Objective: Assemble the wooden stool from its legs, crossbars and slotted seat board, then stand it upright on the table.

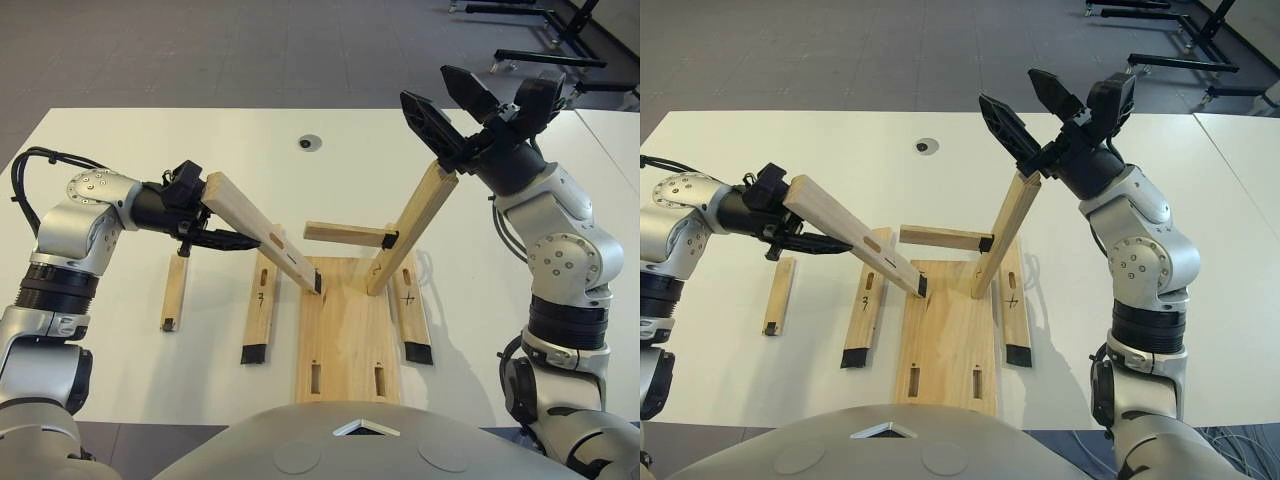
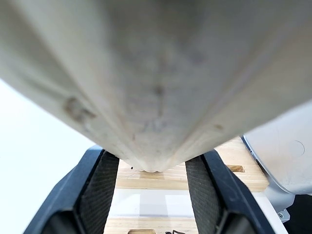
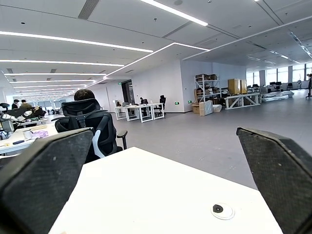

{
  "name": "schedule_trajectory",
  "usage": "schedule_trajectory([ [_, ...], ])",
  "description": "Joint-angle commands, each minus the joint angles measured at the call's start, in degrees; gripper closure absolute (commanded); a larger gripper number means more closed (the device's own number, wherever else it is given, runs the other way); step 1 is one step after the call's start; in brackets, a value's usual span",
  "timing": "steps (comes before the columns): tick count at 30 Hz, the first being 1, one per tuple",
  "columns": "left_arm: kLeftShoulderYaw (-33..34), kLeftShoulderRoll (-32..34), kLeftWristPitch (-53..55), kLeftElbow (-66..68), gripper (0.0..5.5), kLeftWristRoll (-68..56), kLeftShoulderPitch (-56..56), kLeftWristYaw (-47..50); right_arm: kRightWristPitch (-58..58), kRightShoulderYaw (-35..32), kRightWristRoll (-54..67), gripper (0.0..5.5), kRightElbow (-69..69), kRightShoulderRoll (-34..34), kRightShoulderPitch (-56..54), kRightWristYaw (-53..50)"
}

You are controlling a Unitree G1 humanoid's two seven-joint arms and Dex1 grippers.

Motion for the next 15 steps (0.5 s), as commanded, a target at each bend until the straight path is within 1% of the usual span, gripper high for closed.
schedule_trajectory([
  [1,-4.09,0.7,1.28,0.3,3.4,6.53,3.19,0.19,0.43,0.66,-0.82,0.11,-1.14,-0.5,1.85,1.33],
  [5,-4.12,0.72,1.45,-0.09,3.4,6.35,3.42,0.32,-0.77,1.27,-3.26,0.11,-0.61,-1.25,3.94,2.56],
  [10,-4.39,0.6,1.23,0.15,3.4,6.52,3.37,0.19,-1.79,2.81,-6.53,0.11,0.9,-1.31,3.93,2.18],
  [15,-4.54,0.11,0.06,1.48,3.4,7.1,2.22,-0.09,-1.75,3.12,-6.02,0.11,0.81,-0.47,3.68,1.33],
])
